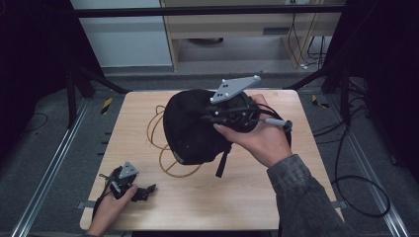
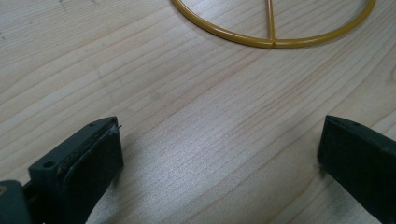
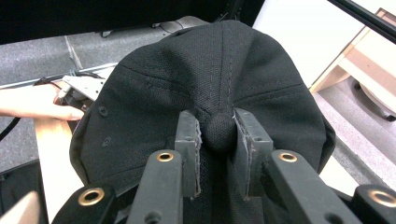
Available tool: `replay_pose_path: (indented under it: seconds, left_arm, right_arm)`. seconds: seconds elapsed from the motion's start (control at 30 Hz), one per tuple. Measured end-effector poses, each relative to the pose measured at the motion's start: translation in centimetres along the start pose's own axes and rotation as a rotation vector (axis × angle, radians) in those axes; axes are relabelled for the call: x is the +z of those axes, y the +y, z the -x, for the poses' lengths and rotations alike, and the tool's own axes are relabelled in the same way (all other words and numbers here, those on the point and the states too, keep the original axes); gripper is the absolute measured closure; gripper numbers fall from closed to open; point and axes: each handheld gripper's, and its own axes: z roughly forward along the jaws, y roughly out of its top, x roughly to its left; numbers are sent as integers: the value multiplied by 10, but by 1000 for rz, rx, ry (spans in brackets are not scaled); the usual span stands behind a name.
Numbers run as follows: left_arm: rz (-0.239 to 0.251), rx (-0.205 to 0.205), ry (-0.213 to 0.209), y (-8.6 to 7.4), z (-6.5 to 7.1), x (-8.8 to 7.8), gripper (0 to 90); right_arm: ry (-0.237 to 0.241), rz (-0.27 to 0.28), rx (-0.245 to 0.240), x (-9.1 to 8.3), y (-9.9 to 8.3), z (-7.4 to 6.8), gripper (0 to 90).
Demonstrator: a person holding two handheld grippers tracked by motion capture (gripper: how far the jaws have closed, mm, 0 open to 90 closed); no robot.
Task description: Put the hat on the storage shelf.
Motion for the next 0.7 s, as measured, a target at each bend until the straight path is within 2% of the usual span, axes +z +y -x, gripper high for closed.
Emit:
replay_pose_path:
  seconds: [0.3, 0.7]
  left_arm:
    - [-1, 1, -1, 0, 0, 0, 0]
    - [0, 1, -1, 0, 0, 0, 0]
  right_arm:
    - [0, -19, -19, 12, 11, -2, 735]
    - [-2, -58, -23, 39, 28, 7, 734]
